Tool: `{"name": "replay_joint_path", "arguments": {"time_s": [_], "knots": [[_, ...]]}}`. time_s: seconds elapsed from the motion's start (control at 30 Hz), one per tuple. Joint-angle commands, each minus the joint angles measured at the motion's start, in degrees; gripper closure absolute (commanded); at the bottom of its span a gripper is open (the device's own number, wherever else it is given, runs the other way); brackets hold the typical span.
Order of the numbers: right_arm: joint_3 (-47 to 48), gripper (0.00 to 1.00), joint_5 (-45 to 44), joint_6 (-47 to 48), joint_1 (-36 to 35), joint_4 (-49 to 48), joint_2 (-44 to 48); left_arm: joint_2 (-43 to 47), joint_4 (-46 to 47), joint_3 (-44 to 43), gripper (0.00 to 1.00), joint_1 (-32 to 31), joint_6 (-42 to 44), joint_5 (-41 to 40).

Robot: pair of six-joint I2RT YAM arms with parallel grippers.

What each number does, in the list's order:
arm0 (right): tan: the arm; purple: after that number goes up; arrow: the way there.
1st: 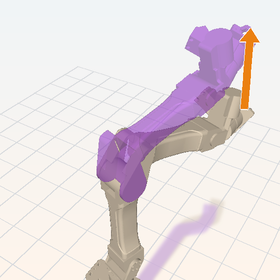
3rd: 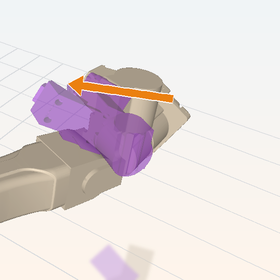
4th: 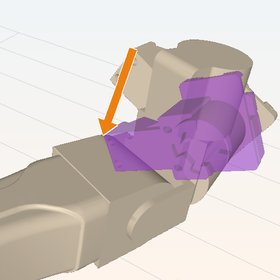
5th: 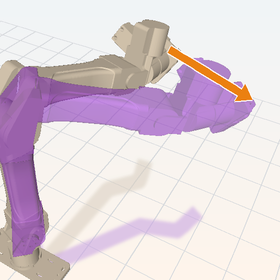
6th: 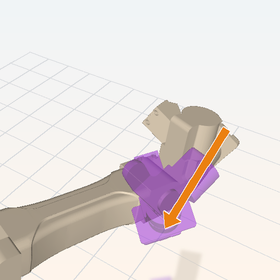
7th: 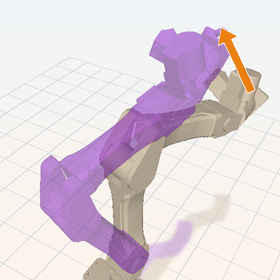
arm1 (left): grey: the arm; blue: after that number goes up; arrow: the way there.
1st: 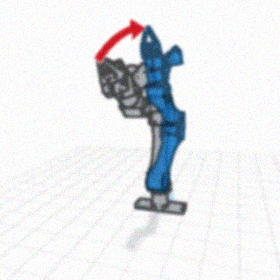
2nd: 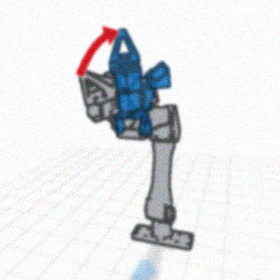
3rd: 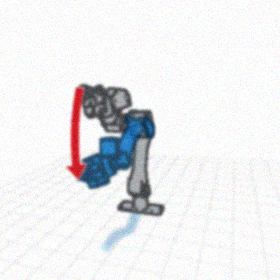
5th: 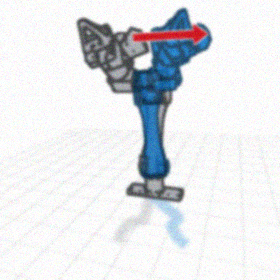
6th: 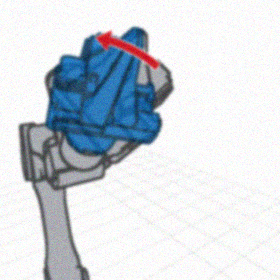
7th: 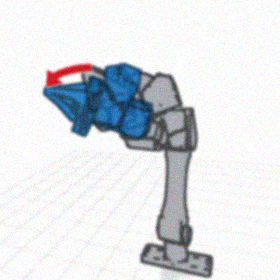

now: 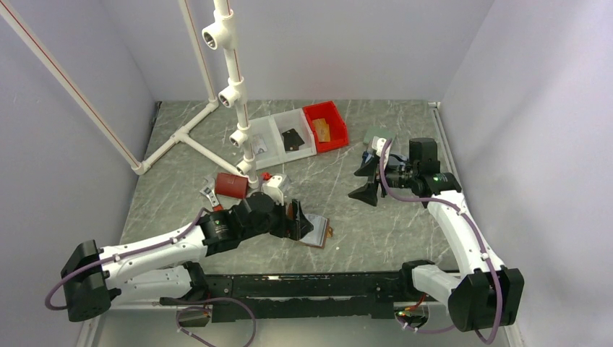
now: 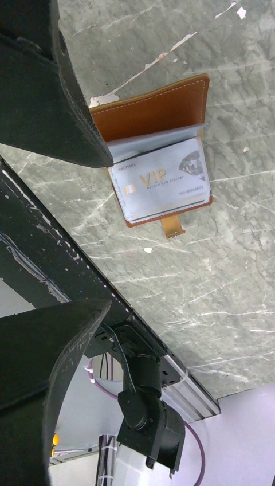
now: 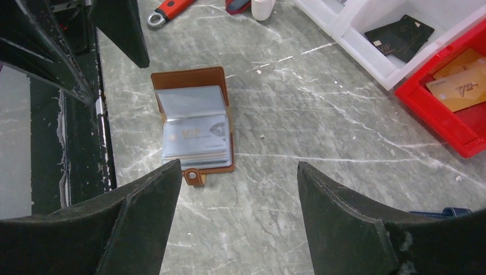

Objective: Take the credit cards out of the card holder
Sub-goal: Remove the credit card from the card holder.

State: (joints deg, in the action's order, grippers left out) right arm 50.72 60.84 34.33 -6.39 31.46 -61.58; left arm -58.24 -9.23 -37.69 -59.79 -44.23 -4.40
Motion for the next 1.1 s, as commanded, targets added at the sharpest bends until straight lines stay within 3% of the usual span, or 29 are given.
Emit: {"name": "replay_joint_path", "arguments": {"time_s": [0.0,0.73,1.07], "knots": [[-0.52,0.23,2.76,0.76,0.82,-2.19,0.59,-0.65,1.5,-3.46,0.11,-1.86,0.61,-4.71],[-1.44,0.13,3.94,2.47,2.88,-1.82,1.51,-9.58,-8.57,-10.2,0.13,-8.41,2.49,-16.22],[-2.2,0.11,4.2,3.43,2.83,-1.93,1.76,-5.61,-1.52,-3.99,0.08,-8.76,0.47,-16.37]]}}
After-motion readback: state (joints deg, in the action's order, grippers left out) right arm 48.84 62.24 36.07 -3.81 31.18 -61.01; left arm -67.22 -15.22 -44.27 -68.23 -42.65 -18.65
